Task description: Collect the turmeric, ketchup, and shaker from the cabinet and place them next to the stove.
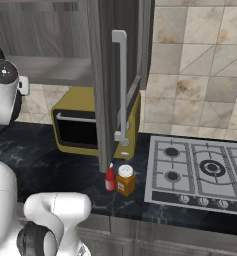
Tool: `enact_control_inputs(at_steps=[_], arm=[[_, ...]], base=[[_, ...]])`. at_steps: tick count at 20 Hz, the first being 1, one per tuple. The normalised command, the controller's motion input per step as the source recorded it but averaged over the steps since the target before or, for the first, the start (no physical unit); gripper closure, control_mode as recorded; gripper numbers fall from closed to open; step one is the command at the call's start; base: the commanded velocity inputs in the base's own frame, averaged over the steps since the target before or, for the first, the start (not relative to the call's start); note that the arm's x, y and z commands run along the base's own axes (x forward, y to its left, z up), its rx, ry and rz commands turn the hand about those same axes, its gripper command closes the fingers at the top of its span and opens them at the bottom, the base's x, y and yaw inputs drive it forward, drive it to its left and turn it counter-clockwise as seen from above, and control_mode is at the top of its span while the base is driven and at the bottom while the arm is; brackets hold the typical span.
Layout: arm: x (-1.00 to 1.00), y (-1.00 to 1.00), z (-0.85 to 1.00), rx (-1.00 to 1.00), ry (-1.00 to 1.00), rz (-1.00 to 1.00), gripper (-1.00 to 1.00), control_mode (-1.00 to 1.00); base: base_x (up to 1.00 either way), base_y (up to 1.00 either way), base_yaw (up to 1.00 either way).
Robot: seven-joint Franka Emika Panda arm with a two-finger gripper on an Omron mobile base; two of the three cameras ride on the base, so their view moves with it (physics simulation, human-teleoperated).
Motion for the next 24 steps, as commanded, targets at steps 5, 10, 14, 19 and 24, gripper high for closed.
enact_control_inputs(at_steps=[5,10,14,19,24], arm=[[-0.4,0.62,0.53,-0.24,-0.11,0.03,-1.0,-1.0],[-0.38,0.26,0.62,-0.15,-0.1,0.0,-1.0,-1.0],[0.0,0.04,0.07,0.0,-0.05,0.0,-1.0,-1.0],[0.0,0.08,-0.09,0.0,-0.31,0.0,-1.0,-1.0],[-0.06,0.06,-0.14,0.08,-0.29,0.0,-1.0,-1.0]], base=[[0.0,0.0,0.0],[0.0,0.0,0.0],[0.0,0.0,0.0],[0.0,0.0,0.0],[0.0,0.0,0.0]])
